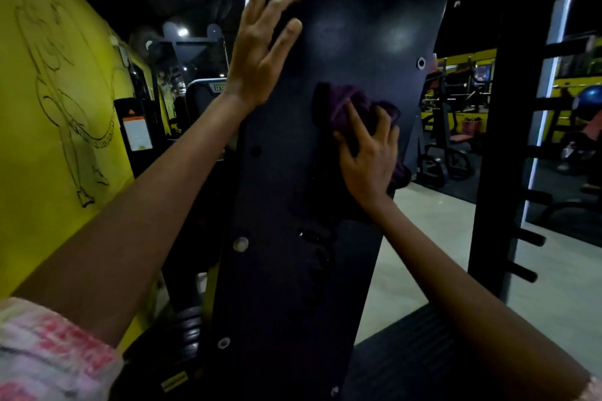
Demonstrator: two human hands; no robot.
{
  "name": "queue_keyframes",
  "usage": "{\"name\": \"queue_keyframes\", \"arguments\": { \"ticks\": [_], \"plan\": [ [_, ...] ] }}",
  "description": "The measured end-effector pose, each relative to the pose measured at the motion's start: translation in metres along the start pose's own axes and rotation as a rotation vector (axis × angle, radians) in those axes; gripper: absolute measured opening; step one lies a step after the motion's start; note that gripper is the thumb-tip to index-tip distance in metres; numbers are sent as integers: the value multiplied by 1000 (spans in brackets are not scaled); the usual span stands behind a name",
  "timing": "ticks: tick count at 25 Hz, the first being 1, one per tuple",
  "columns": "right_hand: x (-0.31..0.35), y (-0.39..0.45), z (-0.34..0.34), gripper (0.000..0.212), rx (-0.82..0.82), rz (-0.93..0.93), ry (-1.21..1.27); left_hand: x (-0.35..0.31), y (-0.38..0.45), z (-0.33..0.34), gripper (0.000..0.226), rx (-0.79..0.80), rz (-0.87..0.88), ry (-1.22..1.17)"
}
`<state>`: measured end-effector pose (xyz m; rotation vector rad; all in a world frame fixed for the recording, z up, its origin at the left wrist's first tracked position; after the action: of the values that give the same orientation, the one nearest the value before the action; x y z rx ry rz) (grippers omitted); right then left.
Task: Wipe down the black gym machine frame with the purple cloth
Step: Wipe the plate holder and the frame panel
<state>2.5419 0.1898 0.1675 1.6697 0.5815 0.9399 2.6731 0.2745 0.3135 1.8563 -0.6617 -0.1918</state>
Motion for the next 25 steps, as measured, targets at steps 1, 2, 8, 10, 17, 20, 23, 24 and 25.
{"name": "queue_keyframes", "arguments": {
  "ticks": [1,2,8,10,17,20,23,24,25],
  "plan": [
    [19,-9,3,46,-26,4,7,3,-6,-1,44,-9,-48,-77],
    [45,-20,8,45,-24,-79,9,8,-11,-3,46,-12,-113,-145],
    [91,-40,23,39,70,-870,-188,24,-21,-2,47,-40,-227,-322],
    [69,8,8,40,-14,-454,-75,26,-19,-2,45,-37,-262,-307],
    [109,-28,21,39,4,-656,-2,29,-17,-9,49,-1,-285,-276],
    [102,-35,20,42,91,-1093,-166,13,-14,-8,59,64,-304,-204],
    [61,-2,13,42,97,-1139,-217,7,-34,0,58,78,-289,95],
    [47,20,6,41,62,-925,-164,5,-42,2,51,63,-261,182],
    [31,34,0,41,21,-653,-83,0,-50,3,43,45,-224,273]
  ]
}}
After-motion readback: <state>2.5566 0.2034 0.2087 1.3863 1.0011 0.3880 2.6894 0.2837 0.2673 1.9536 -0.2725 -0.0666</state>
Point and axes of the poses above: each hand's wrist, its own y-axis towards the middle knuckle, its own z-axis out of the palm, x = y × z, the point moved 10 cm from there along y, towards the middle knuckle, and after that the axes turned 7 degrees about x, right-handed, at the moved point
